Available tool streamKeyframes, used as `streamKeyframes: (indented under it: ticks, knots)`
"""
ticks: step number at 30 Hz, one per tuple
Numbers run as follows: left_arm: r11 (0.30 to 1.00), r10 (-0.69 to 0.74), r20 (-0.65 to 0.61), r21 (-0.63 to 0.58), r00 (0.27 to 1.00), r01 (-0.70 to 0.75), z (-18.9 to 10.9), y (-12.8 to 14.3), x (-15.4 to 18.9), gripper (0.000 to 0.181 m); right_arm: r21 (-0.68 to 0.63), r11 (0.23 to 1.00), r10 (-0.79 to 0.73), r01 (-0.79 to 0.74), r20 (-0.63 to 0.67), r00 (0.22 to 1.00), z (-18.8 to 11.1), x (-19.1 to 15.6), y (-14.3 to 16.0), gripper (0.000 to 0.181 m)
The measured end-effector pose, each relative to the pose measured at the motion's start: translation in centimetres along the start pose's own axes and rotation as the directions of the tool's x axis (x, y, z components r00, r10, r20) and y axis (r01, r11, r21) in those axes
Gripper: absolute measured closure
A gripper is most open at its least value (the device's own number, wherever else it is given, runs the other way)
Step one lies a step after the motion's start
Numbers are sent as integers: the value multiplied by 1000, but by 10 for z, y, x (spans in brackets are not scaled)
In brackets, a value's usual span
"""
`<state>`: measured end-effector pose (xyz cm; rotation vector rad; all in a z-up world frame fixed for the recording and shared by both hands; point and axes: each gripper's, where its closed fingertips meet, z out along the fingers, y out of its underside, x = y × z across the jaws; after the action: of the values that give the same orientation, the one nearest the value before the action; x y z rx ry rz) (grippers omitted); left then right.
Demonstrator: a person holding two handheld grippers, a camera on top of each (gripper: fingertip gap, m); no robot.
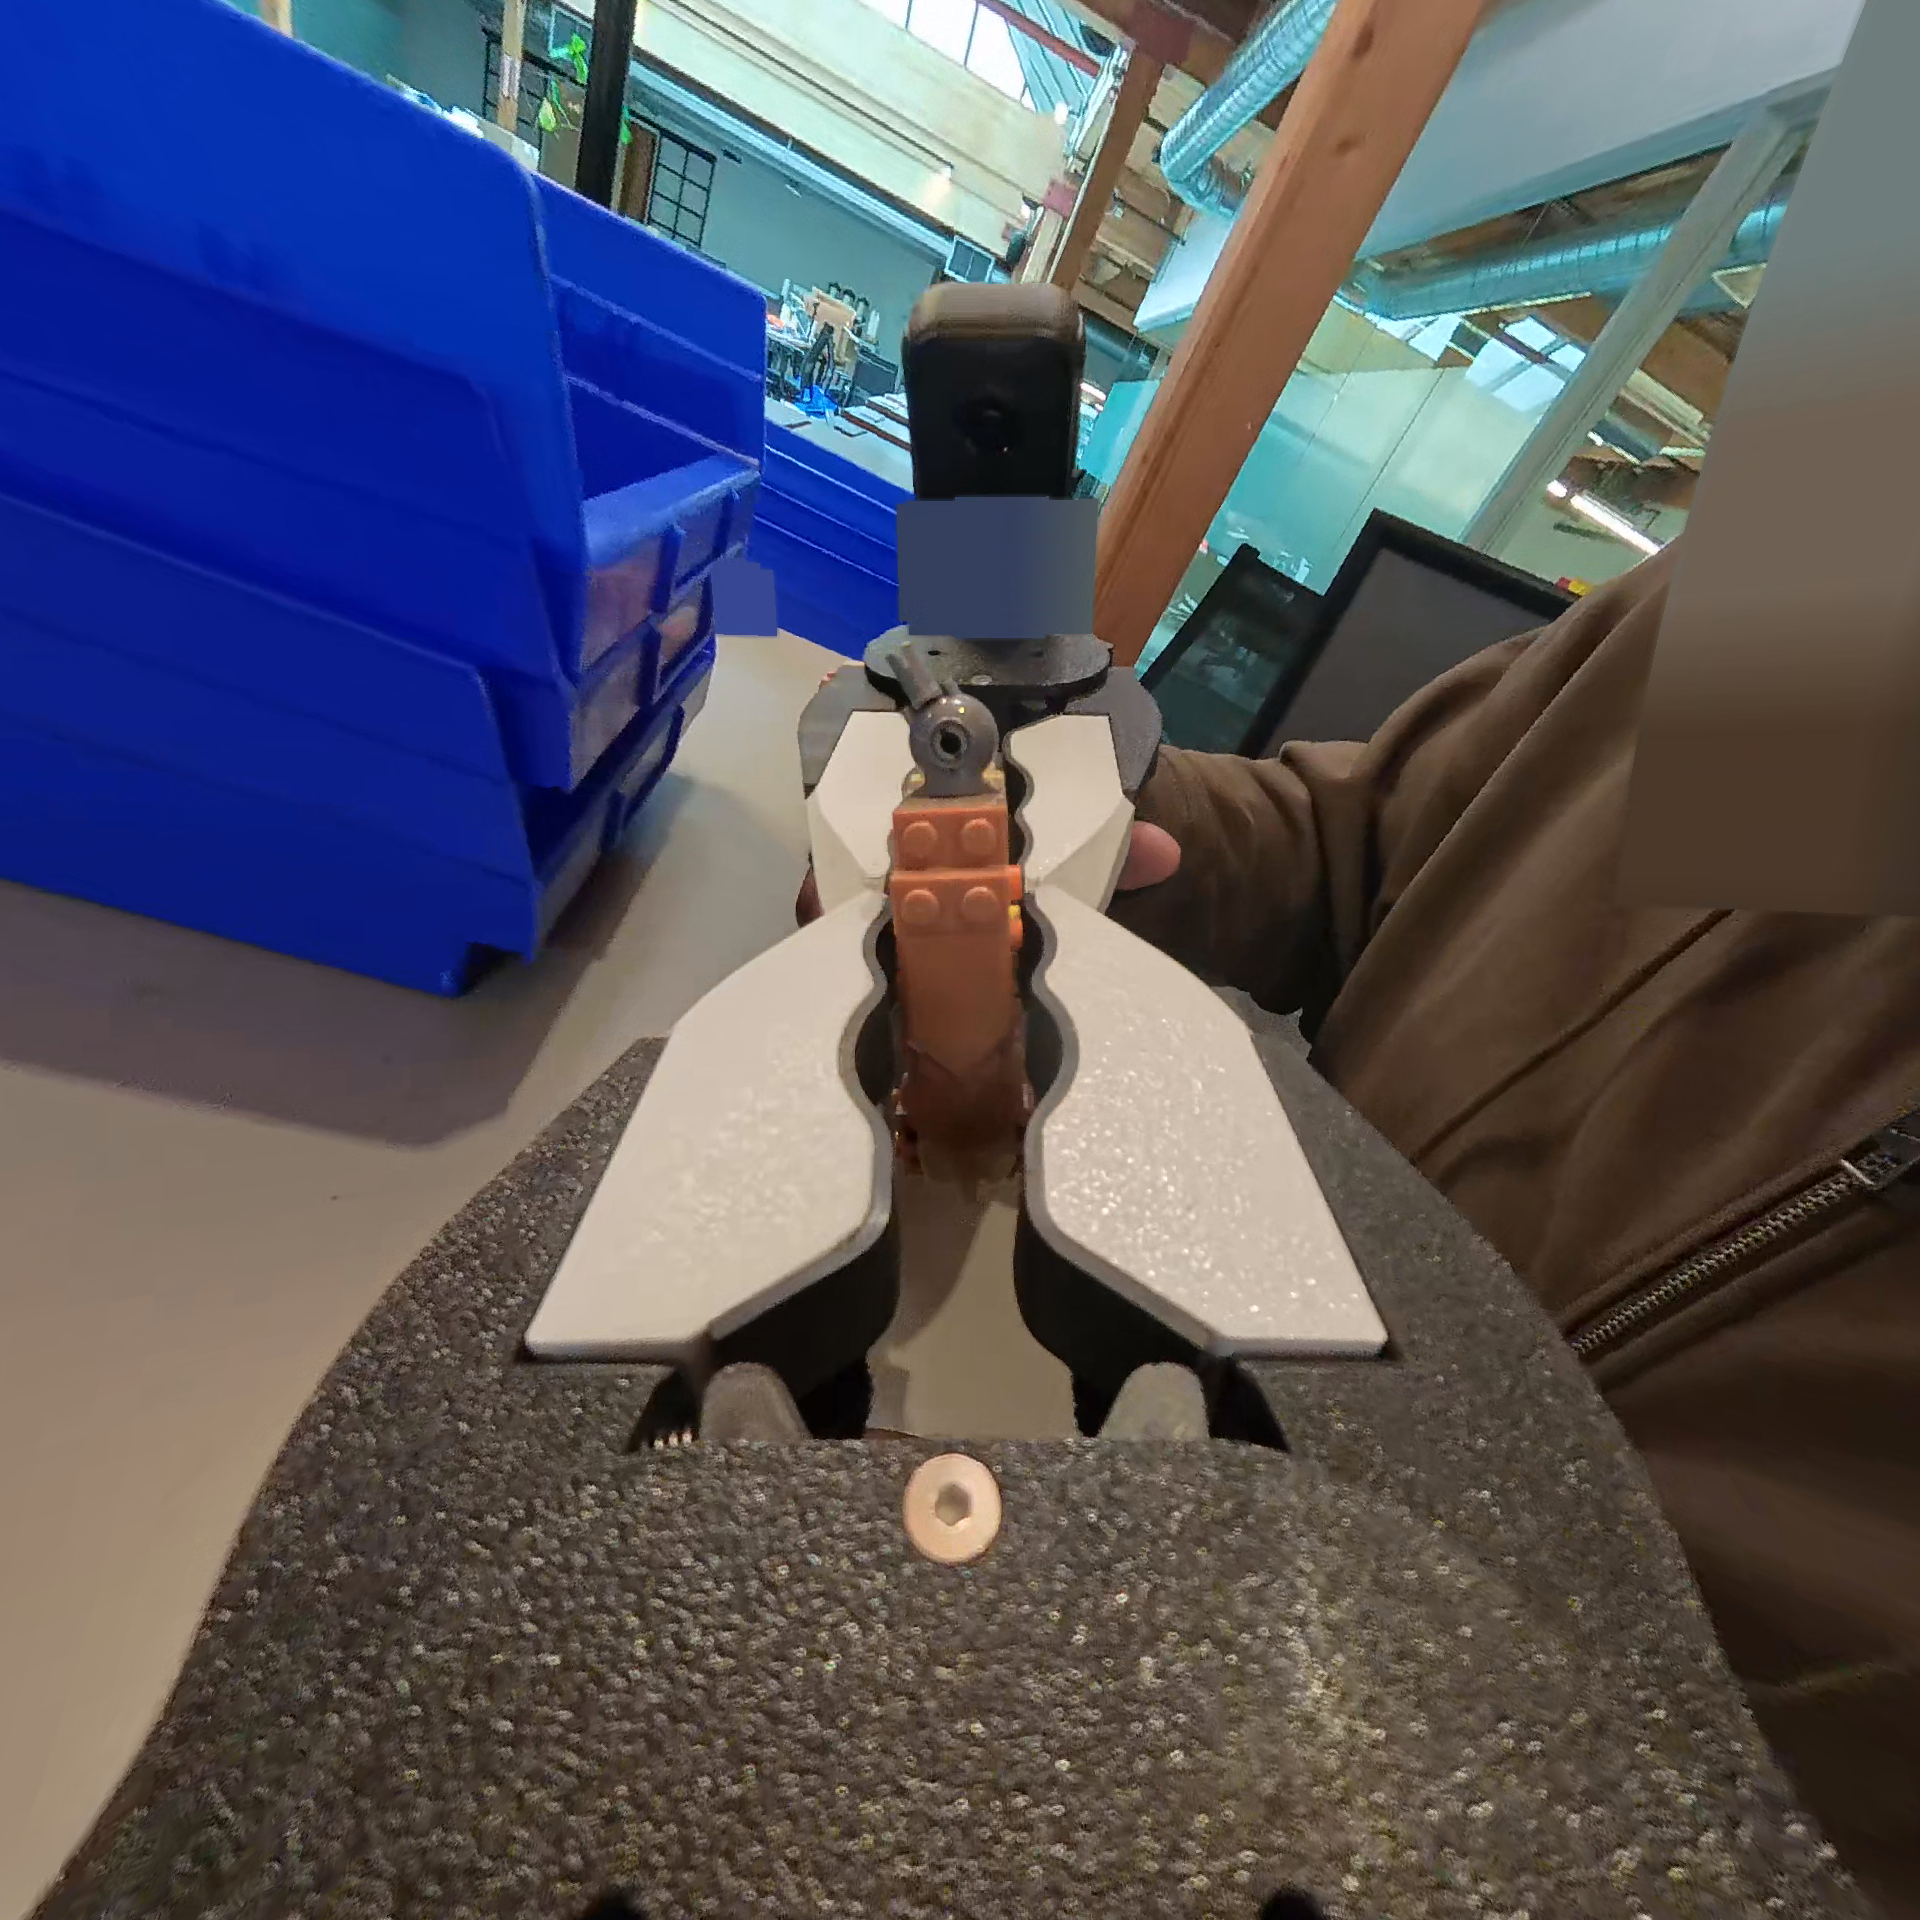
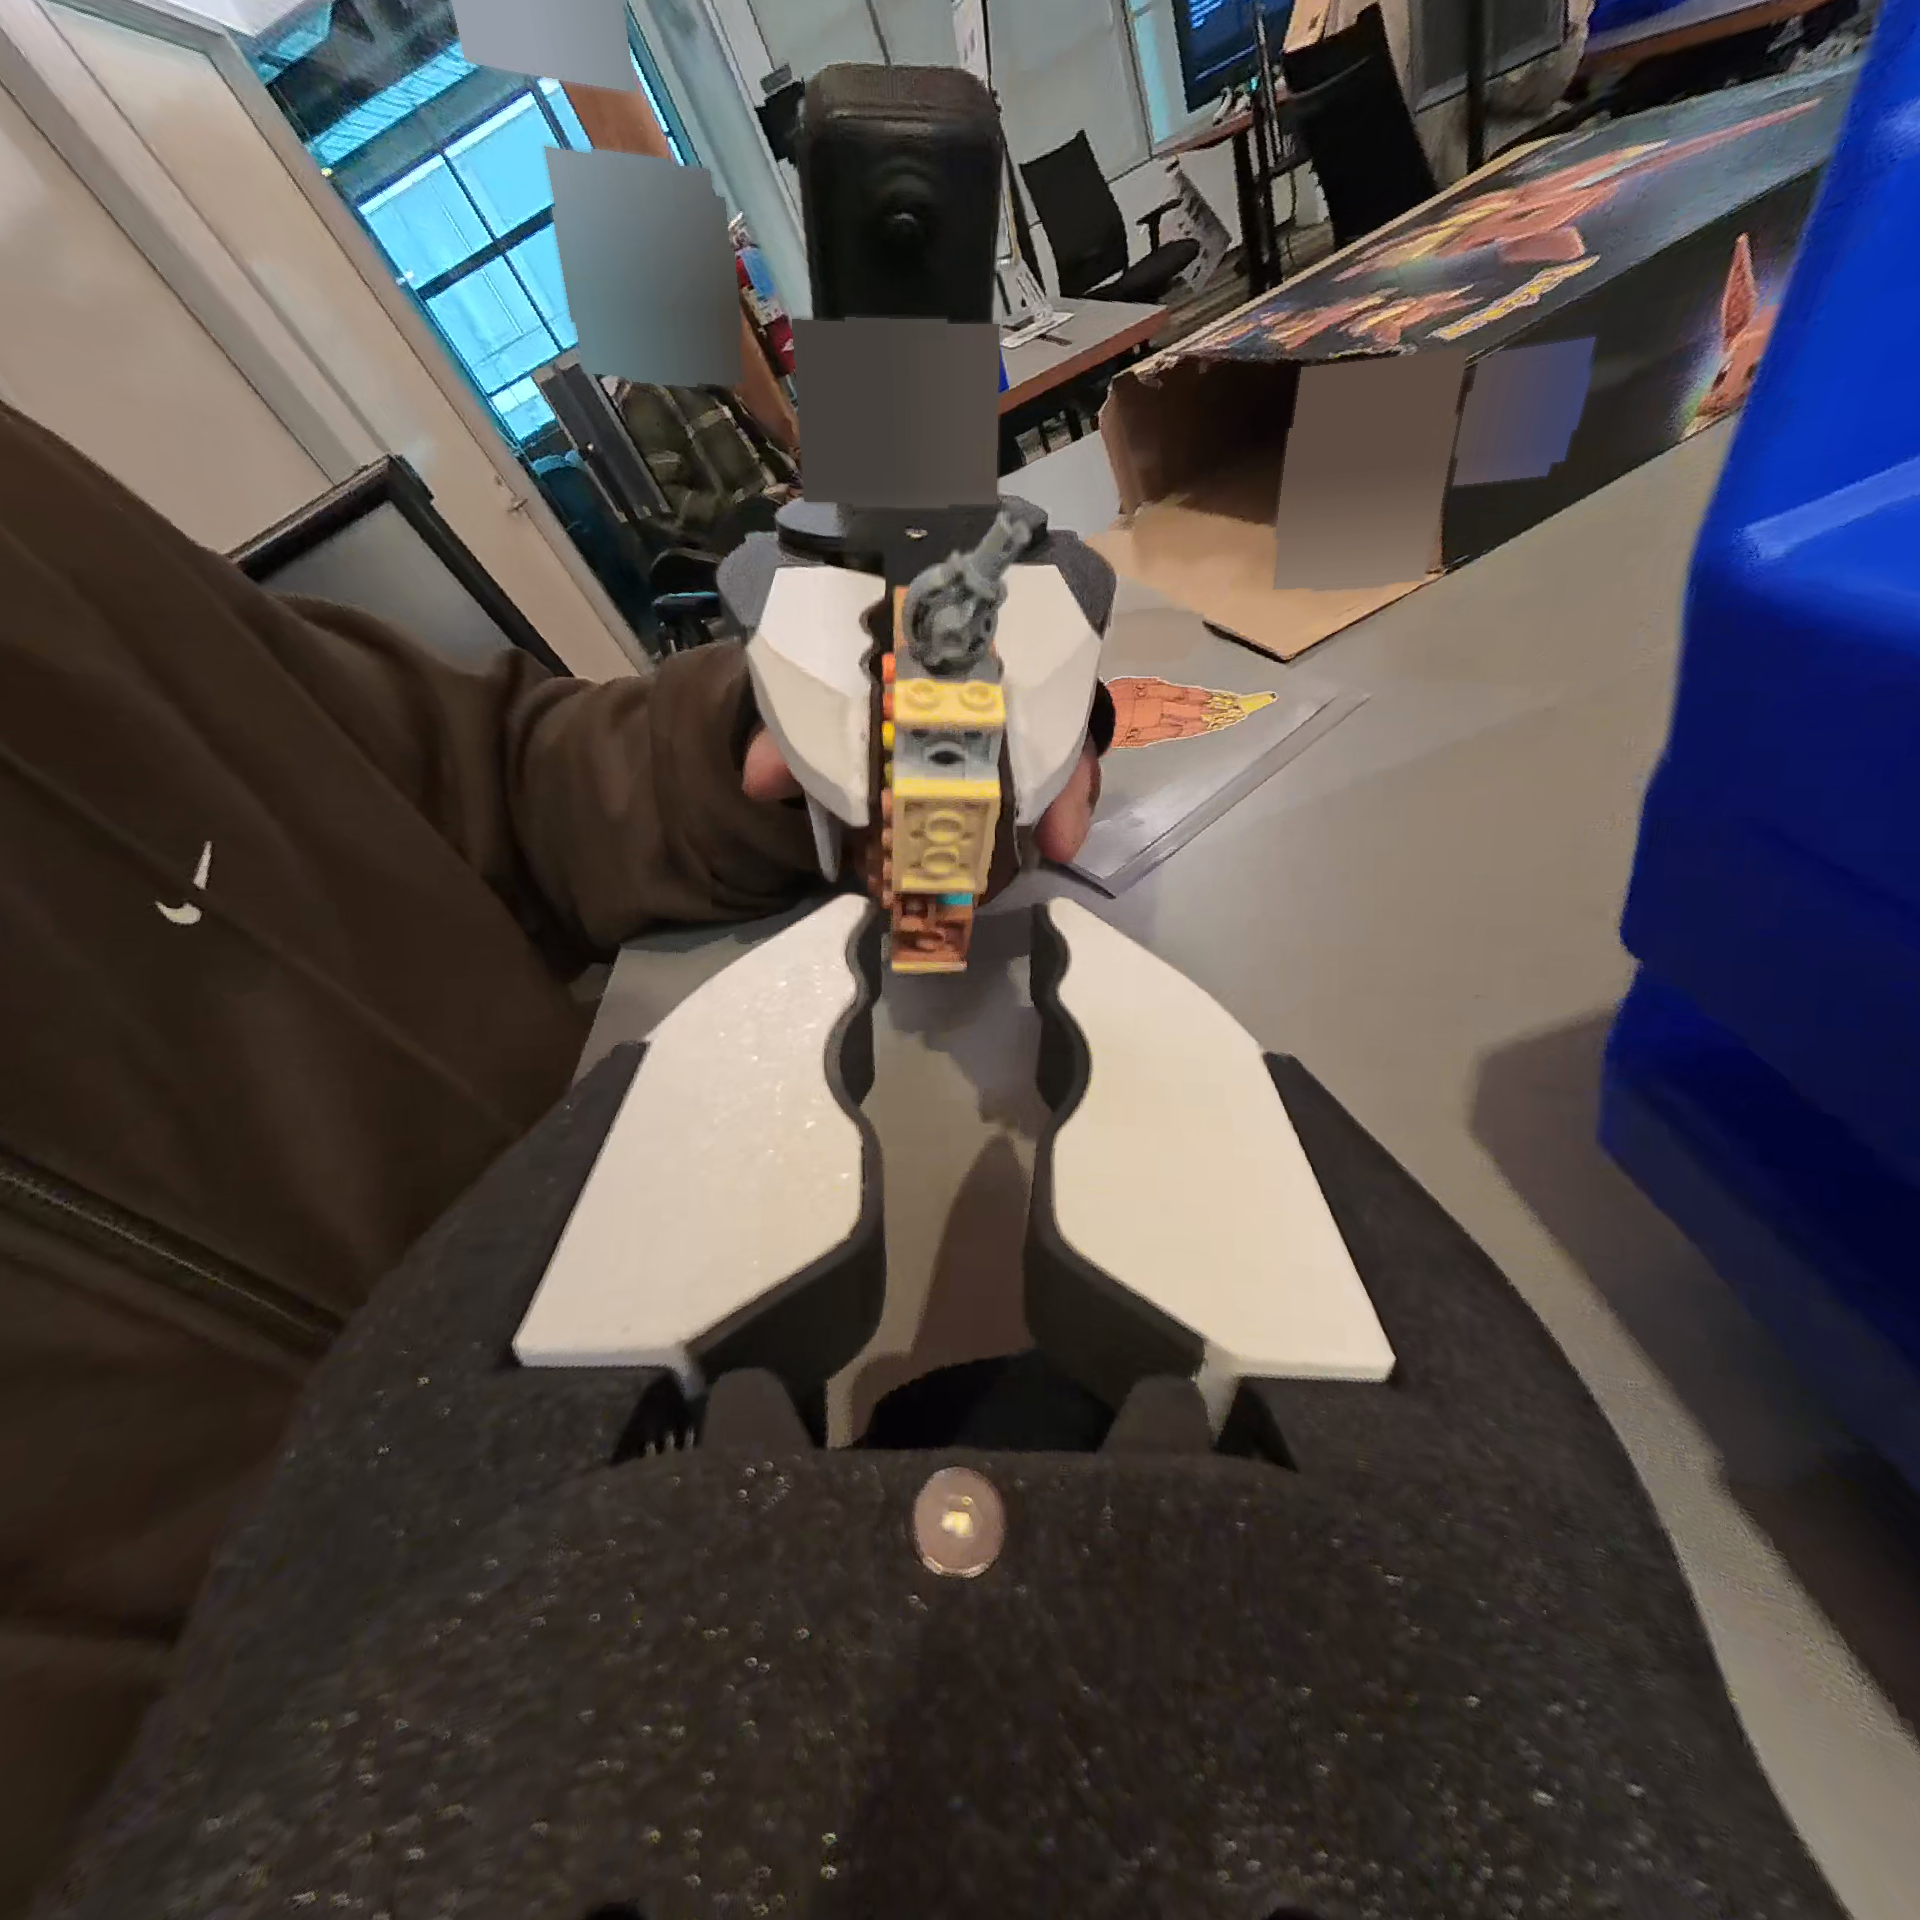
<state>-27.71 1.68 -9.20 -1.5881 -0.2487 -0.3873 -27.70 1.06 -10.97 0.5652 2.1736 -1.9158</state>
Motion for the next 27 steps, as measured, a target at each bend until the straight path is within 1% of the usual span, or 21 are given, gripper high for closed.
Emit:
streamKeyframes:
  ticks: [6, 8, 11, 15, 20, 21, 22, 24, 25, 26, 27]
  knots:
    - [998, 40, 33, -49, 999, -38, 8, 10, -2, 160, -9, 1000, 9, -8, 24, 1000, 4, -5, 3, 157]
    - [999, 20, 17, -51, 1000, -19, 8, 11, 0, 160, -19, 1000, -1, 1, 23, 1000, 3, -5, 4, 161]
    - [996, 11, 13, -94, 1000, -10, 8, 17, -1, 160, -53, 998, -30, 31, 19, 999, 4, -4, 9, 162]
    - [991, -9, -2, -136, 1000, 8, 6, 23, -1, 160, -61, 998, -3, 6, 50, 999, 5, -5, 13, 162]
    - [987, -33, -10, -159, 999, 31, 5, 26, 0, 160, -75, 997, 17, -12, 71, 997, 5, -5, 15, 163]
    - [988, -32, 0, -151, 999, 32, 1, 23, -2, 160, -79, 997, 18, -13, 66, 998, 2, -4, 15, 163]
    - [991, -36, 25, -128, 999, 39, -9, 17, -9, 161, -59, 998, 29, -27, 33, 999, -5, 5, 12, 163]
    - [996, -73, 88, -43, 993, 77, -33, -1, -26, 160, 43, 995, 86, -86, 3, 996, -29, 22, -6, 163]
    - [995, -96, 94, -23, 991, 98, -38, -4, -29, 160, 63, 994, 91, -90, -11, 996, -36, 27, -9, 163]
    - [994, -102, 101, -38, 990, 106, -37, -1, -31, 160, 49, 995, 86, -85, -26, 996, -35, 30, -7, 163]
    - [992, -95, 109, -77, 990, 103, -32, 7, -31, 160, 22, 997, 79, -79, -30, 996, -31, 28, -2, 163]
